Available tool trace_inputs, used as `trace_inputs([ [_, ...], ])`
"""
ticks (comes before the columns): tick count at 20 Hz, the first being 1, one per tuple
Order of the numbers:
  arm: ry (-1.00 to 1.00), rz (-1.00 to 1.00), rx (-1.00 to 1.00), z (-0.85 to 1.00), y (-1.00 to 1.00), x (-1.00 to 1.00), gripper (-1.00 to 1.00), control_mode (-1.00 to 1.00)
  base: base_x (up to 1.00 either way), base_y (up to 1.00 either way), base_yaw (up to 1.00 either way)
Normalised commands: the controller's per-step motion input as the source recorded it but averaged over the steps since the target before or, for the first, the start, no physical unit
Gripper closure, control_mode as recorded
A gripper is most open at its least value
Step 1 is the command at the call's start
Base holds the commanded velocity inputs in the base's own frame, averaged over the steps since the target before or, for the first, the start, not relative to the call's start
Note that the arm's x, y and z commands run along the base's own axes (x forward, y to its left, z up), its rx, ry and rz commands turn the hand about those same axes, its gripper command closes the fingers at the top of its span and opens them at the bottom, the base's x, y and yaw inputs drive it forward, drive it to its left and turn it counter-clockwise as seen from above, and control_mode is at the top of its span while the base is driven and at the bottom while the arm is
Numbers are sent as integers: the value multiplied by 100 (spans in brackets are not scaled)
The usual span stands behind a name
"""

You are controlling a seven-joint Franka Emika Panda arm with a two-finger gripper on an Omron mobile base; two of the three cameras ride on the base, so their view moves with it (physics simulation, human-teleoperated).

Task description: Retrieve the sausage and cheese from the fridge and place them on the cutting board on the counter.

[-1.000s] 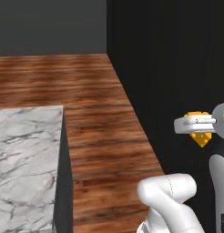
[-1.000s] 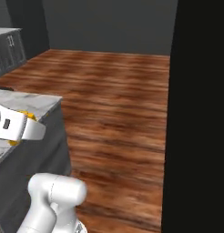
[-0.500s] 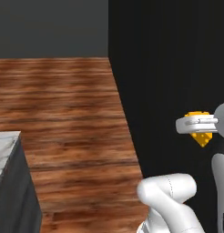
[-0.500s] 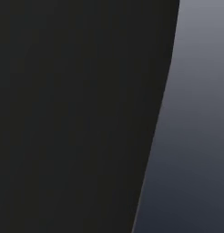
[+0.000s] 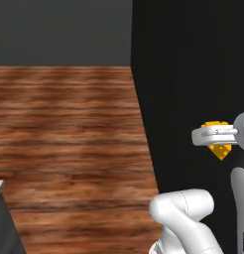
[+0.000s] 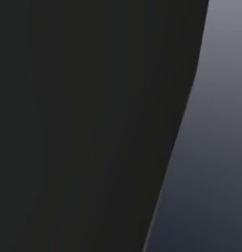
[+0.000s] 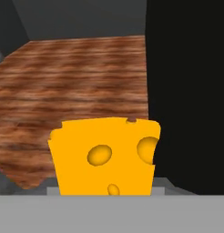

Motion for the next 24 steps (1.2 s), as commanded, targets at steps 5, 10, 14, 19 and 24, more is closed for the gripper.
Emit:
trace_inputs([
  [5, 0, 0, 0, 0, 0, 0, 100, 100, 100, 0, 15],
  [10, 0, 0, 0, 0, 0, 0, 100, 100, 100, 0, 16],
  [14, 0, 0, 0, 0, 0, 0, 100, 100, 100, 0, 18],
  [19, 0, 0, 0, 0, 0, 0, 100, 100, 100, 1, 17],
  [24, 0, 0, 0, 0, 0, 0, 100, 100, 100, 19, 22],
])
